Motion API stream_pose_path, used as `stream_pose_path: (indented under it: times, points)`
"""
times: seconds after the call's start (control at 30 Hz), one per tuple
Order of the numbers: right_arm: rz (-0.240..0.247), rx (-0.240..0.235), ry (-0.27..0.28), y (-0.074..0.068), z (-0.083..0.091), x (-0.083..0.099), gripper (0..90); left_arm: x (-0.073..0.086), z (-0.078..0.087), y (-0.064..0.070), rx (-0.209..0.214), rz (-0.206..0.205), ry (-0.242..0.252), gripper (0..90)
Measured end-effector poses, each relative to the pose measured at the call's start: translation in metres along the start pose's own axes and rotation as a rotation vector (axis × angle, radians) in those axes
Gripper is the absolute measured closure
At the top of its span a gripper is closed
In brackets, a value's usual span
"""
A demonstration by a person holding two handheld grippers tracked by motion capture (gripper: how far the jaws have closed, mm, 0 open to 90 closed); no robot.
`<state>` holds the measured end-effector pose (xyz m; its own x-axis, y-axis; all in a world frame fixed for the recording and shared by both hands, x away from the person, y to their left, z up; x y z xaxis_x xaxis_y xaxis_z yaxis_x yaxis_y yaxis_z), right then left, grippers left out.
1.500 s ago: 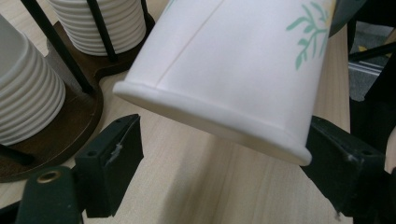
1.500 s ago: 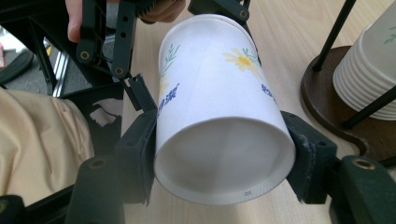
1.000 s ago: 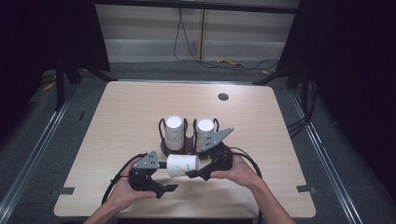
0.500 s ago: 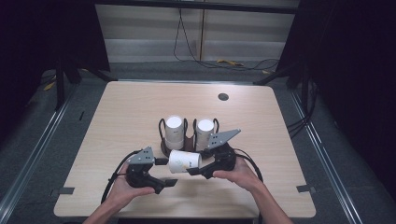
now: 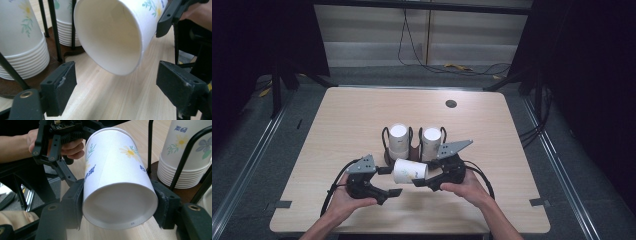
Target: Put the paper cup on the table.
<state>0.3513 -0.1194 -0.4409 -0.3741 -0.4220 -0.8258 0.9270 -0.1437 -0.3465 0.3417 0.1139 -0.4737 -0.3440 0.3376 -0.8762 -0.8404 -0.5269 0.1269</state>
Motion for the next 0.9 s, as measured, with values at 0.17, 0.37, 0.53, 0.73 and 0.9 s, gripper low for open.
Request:
stream_pose_path:
  times: [0.17, 0.37, 0.53, 0.73, 0.9]
  points:
    - [-0.013, -0.007, 0.044, 0.001, 0.001, 0.000, 36.2, 0.000, 0.003, -0.004, 0.006, 0.023, 0.014, 15.9]
    - [-0.019, -0.015, 0.077, 0.000, 0.002, 0.001, 36.2, -0.003, 0.007, -0.003, 0.021, 0.027, 0.039, 15.8]
    - [-0.021, -0.019, 0.085, -0.003, 0.002, 0.004, 36.1, -0.009, 0.009, -0.002, 0.020, 0.031, 0.052, 15.8]
    - [-0.029, -0.042, 0.128, -0.002, 0.005, 0.004, 36.1, -0.015, 0.013, -0.003, 0.033, 0.059, 0.089, 16.1]
    - [-0.026, -0.055, 0.133, -0.003, 0.002, 0.004, 36.1, -0.022, 0.015, -0.006, 0.036, 0.075, 0.108, 16.0]
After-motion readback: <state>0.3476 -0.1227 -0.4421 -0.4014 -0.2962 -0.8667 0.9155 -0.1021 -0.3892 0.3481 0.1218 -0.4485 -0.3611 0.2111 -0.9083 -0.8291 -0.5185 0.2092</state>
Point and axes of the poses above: each handheld gripper's, and its own axes: z roughly backward along the jaws, x roughly out of its underside, y roughly to its right, the point moved 3 cm from there along -z, roughly forward along the jaws, and after that the axes turned 13 degrees about -x, right-handed, at the moved point
